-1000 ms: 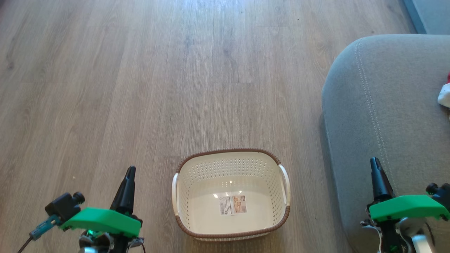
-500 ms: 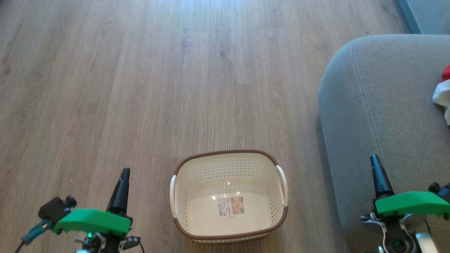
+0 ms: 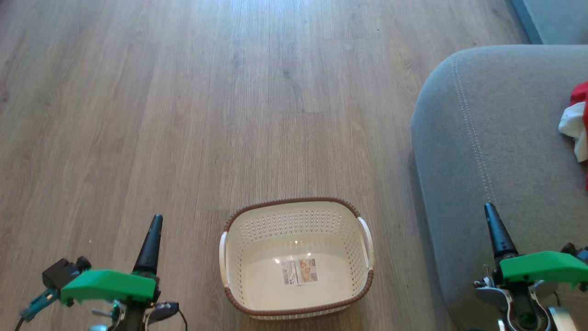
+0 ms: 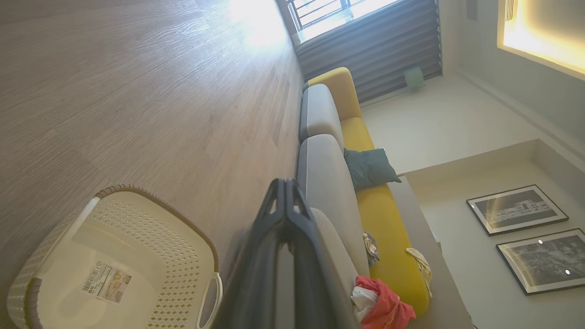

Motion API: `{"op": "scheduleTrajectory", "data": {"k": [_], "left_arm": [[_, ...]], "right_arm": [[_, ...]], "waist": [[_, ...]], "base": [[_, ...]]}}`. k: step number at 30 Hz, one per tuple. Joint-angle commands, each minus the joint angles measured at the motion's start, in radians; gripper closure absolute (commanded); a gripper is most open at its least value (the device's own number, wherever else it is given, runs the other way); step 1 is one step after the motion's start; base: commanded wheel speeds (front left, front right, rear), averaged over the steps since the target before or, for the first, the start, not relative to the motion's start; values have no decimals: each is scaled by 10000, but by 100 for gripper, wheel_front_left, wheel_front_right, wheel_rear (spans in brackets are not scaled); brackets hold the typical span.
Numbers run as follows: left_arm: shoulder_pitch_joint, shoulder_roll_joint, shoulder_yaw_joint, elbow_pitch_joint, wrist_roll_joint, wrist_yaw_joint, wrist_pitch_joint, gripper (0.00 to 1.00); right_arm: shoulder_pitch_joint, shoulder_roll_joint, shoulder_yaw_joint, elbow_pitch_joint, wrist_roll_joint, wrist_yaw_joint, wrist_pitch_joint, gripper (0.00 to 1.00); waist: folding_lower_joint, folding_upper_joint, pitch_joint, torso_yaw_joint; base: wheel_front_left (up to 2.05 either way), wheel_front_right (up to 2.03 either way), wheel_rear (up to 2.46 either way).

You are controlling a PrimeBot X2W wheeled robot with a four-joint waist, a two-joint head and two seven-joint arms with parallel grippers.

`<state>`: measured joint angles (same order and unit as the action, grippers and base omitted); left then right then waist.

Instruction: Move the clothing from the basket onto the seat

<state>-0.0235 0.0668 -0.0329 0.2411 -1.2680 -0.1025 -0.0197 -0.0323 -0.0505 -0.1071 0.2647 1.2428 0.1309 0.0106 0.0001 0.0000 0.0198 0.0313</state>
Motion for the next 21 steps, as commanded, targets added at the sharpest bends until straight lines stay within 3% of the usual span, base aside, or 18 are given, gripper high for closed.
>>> {"op": "scheduleTrajectory", "data": {"k": [1,21], "left_arm": [[-543,143,334,-262,-311,-78,69,100],[-707,134,779,-88,-2419,-203,641,100]], "right_arm": [[-573,-14,98,-283,314,-1,107,100],[-685,-9,-2,-232,2367,-2,669,100]], "waist": [[0,0,-9,-15],[0,0,-105,-198]], "base": [[0,0,0],[0,0,0]]}}
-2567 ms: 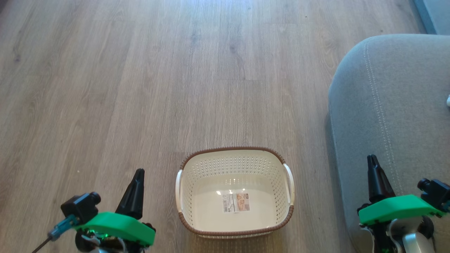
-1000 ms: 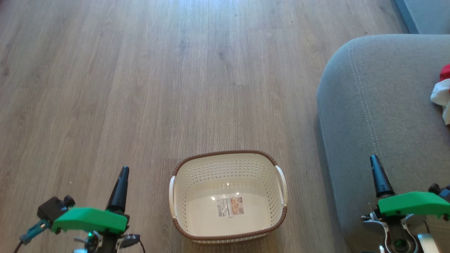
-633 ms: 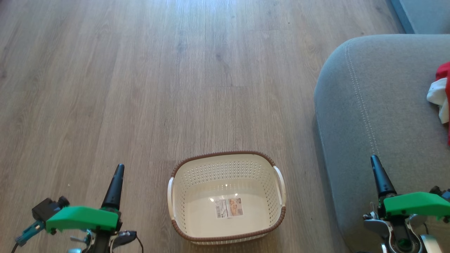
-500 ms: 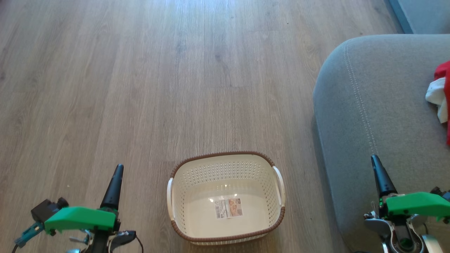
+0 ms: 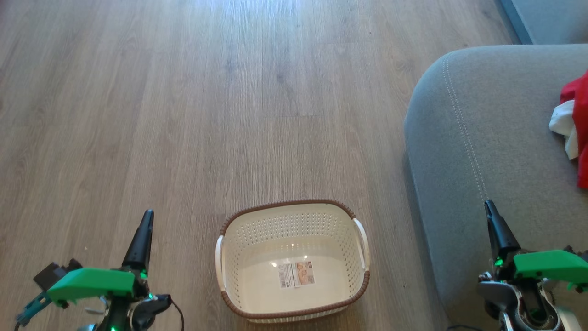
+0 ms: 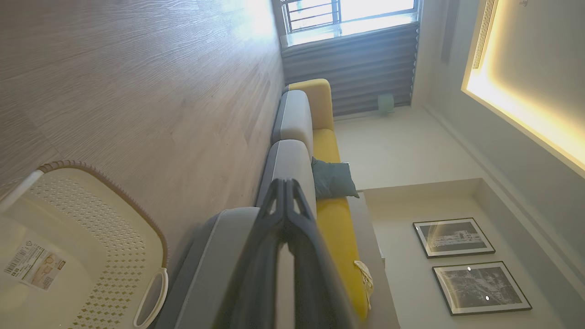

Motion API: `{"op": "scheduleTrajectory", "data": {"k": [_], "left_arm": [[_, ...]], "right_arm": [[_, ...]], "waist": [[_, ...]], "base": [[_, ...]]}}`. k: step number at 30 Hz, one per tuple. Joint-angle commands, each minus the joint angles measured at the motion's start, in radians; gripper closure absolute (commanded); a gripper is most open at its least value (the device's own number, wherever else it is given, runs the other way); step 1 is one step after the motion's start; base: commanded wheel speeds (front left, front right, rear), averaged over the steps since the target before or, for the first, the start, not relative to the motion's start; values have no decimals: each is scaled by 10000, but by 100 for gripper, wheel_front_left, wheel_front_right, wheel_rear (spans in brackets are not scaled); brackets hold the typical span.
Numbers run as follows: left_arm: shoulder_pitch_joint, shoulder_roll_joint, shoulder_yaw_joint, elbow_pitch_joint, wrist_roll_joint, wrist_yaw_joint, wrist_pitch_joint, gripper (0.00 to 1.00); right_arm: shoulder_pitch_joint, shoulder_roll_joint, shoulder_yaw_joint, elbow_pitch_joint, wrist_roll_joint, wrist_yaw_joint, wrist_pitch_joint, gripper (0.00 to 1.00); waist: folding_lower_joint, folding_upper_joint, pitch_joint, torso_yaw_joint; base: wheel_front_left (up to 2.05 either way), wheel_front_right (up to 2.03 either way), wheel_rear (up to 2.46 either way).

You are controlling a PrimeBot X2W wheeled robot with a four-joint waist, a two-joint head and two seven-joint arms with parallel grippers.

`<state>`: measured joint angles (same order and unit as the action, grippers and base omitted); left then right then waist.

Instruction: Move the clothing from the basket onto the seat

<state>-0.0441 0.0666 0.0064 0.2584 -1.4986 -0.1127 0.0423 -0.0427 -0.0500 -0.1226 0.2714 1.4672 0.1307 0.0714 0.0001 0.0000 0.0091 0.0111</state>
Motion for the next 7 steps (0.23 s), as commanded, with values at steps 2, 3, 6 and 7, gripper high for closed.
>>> {"op": "scheduleTrajectory", "data": {"k": [2,3,6,7], "left_arm": [[-520,134,433,-243,-333,-115,83,100],[-528,133,457,-233,-443,-121,113,100],[-555,131,529,-206,-775,-141,205,100],[-563,130,553,-197,-885,-148,236,100]], "right_arm": [[-592,-15,143,-294,339,0,121,100],[-598,-14,138,-292,447,0,150,100],[-616,-14,122,-284,771,0,239,100],[-622,-13,117,-281,879,0,269,100]], "waist": [[-1,0,-9,-15],[-1,0,-14,-25],[-1,0,-29,-54],[-1,0,-34,-63]], "base": [[0,0,0],[0,0,0],[0,0,0],[0,0,0]]}}
